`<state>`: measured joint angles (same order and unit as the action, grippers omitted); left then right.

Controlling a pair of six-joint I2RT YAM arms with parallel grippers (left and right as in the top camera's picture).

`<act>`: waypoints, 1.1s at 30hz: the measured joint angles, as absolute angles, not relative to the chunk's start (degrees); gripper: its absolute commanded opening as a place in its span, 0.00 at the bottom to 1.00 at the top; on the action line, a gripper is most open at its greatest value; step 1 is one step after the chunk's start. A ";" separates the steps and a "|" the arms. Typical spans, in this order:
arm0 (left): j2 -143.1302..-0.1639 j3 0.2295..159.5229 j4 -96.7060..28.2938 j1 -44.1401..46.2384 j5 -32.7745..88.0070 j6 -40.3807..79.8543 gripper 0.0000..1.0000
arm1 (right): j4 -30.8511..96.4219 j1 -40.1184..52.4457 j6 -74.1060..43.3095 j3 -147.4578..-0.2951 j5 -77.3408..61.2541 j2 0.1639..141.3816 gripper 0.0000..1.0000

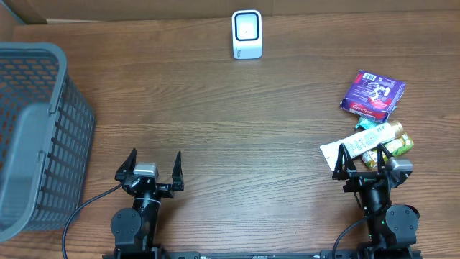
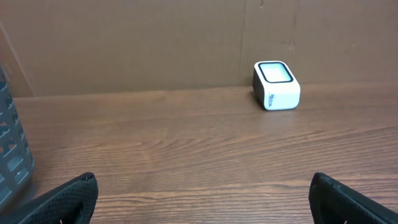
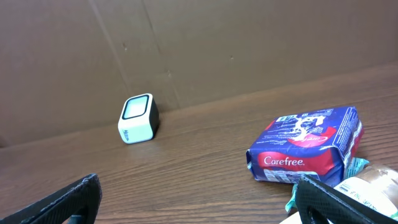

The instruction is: Scan the item barcode

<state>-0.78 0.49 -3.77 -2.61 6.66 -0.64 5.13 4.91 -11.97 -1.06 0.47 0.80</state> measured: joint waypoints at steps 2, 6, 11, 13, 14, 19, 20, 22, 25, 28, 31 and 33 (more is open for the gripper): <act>-0.78 0.49 -3.77 -2.61 6.66 -0.62 0.99 | 5.15 4.91 -11.99 -1.06 0.47 0.80 1.00; -0.78 0.49 -3.77 -1.93 6.63 -0.62 0.99 | 5.15 4.91 -11.97 -1.06 0.47 0.80 1.00; -0.78 0.49 -3.79 -0.32 6.66 -0.62 1.00 | 5.13 4.93 -11.94 -1.06 0.49 0.80 1.00; -0.80 0.49 -3.77 -0.05 6.66 -0.62 1.00 | 5.13 4.93 -11.97 -1.06 0.47 0.80 1.00; -0.80 0.49 -3.77 -0.03 6.63 -0.64 1.00 | 5.13 4.93 -11.97 -1.06 0.49 0.80 1.00; -0.80 0.49 -3.77 -0.01 6.66 -0.62 1.00 | 5.15 4.91 -11.97 -1.06 0.49 0.80 1.00; -0.80 0.49 -3.77 -0.01 6.66 -0.62 1.00 | 5.15 4.91 -11.97 -1.06 0.47 0.80 1.00; -0.78 0.49 -3.77 -0.01 6.66 -0.62 1.00 | 5.13 4.91 -11.97 -1.06 0.47 0.80 1.00; -0.80 0.49 -3.77 -0.01 6.66 -0.62 0.99 | 5.13 4.93 -11.97 -1.06 0.47 0.80 1.00; -0.80 0.49 -3.79 -0.01 6.63 -0.62 1.00 | 5.17 4.91 -11.97 -1.06 0.47 0.80 1.00; -0.80 0.49 -3.77 -0.01 6.63 -0.62 1.00 | 5.15 4.93 -11.97 -1.06 0.47 0.80 1.00; -0.80 0.49 -3.77 -0.01 6.63 -0.62 1.00 | 5.15 4.91 -11.97 -1.06 0.47 0.80 1.00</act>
<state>-0.80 0.49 -3.77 -0.01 6.63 -0.62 5.15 4.91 -11.97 -1.06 0.47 0.80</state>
